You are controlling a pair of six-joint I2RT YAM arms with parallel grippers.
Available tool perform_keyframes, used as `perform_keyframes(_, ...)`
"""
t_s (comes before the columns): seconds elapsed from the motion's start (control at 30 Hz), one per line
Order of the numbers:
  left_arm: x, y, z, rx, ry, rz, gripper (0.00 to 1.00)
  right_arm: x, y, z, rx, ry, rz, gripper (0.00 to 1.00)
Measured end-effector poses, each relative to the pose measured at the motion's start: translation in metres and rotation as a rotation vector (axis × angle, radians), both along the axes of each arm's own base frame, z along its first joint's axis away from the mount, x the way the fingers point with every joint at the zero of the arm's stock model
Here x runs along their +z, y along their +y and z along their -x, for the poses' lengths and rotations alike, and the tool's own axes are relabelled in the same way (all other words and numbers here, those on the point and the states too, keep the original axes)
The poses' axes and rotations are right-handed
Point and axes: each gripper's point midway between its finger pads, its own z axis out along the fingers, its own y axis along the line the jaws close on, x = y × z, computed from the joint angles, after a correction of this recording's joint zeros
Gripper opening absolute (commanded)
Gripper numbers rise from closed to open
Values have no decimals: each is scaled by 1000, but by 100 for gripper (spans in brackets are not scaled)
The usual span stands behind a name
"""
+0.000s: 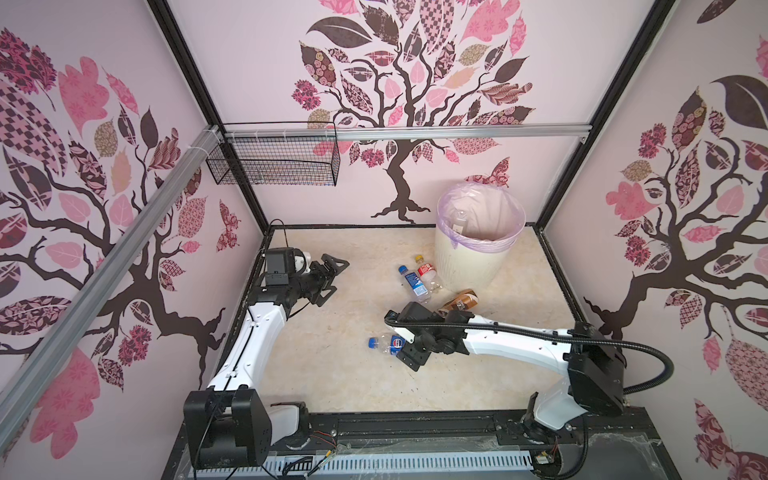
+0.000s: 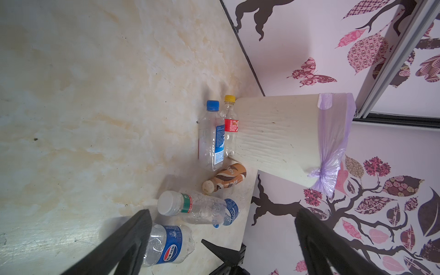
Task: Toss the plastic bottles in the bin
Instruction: 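Reach the right gripper down to the blue-label Pepsi bottle and close, then lift the Pepsi bottle high with the right gripper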
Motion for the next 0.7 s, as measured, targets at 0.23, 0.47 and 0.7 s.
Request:
perform_keyframes(0.23, -4, 1, 1, -2, 6, 1, 98, -19, 8, -5, 0, 21, 38, 83)
perform_keyframes(0.47, -5, 3, 2, 1, 10, 0, 98, -30, 12, -8, -4, 28, 49, 78)
perform_keyframes(0.7, -5, 3, 4, -3, 7, 1, 98, -46, 14, -11, -11, 32, 70, 74)
